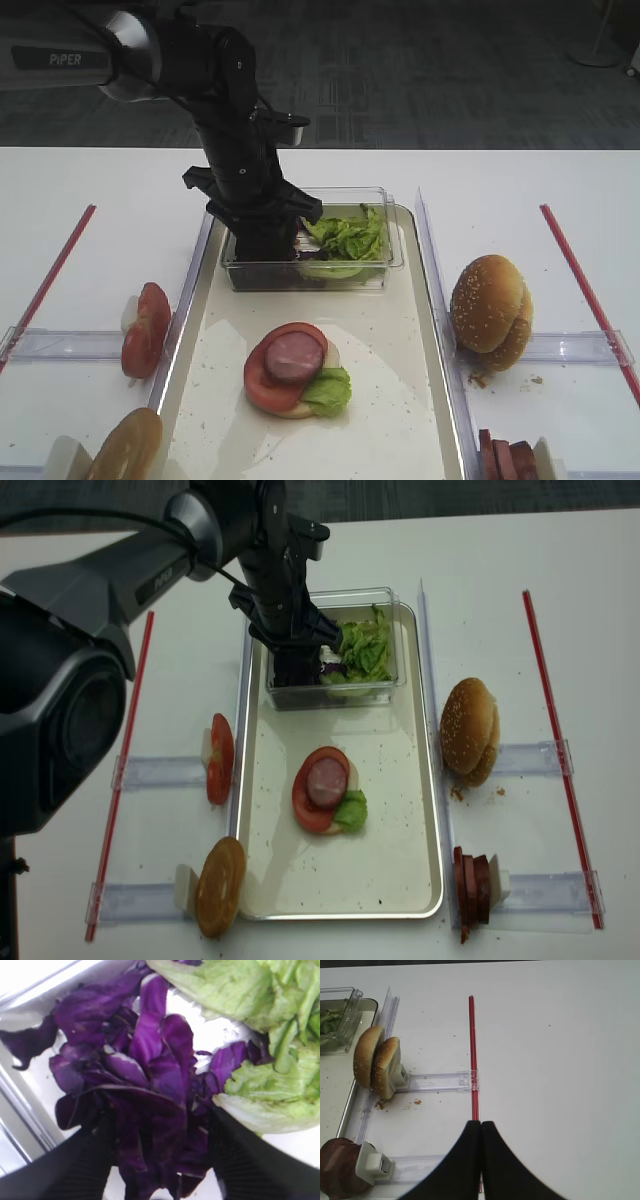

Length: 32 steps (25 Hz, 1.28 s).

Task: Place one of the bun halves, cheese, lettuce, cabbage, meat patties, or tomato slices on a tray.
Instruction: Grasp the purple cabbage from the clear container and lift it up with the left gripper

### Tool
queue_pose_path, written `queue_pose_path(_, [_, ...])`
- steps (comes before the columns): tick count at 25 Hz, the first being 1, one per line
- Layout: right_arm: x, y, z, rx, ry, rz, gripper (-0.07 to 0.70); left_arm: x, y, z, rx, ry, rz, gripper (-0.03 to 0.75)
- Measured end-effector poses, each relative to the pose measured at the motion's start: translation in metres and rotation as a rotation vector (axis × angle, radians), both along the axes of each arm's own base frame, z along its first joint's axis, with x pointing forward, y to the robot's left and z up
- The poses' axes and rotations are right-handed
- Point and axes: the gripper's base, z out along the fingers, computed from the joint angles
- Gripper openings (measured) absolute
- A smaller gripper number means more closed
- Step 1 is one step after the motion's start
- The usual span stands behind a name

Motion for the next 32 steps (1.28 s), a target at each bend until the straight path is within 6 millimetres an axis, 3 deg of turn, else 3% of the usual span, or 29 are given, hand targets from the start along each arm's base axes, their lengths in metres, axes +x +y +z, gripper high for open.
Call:
queue_pose_path(4, [0.0000, 0.0000, 0.0000, 0.000, 0.000, 0.000, 0.364, 0.0000, 0.0000, 0.0000, 0.000, 0.000, 0.000, 0.318])
queue_pose_path(6, [0.0000, 0.0000, 0.0000, 0.000, 0.000, 0.000, 0.399, 0.0000, 0.0000, 0.0000, 0.000, 0.000, 0.000, 0.289])
queue_pose_path(10, [0.0000, 0.0000, 0.0000, 0.000, 0.000, 0.000, 0.364, 0.0000, 0.0000, 0.0000, 0.000, 0.000, 0.000, 0.251])
queue_pose_path(24, [0.0000, 0.0000, 0.0000, 0.001, 0.000, -0.001, 0.364, 0.0001, -0.0012, -0.0085, 0.000, 0.026, 0.003, 0.233])
queue_pose_path(32, [0.0000, 0.0000, 0.0000, 0.001, 0.000, -0.001, 0.364, 0.0003, -0.0013, -0.0087, -0.001, 0.025, 0.003, 0.108])
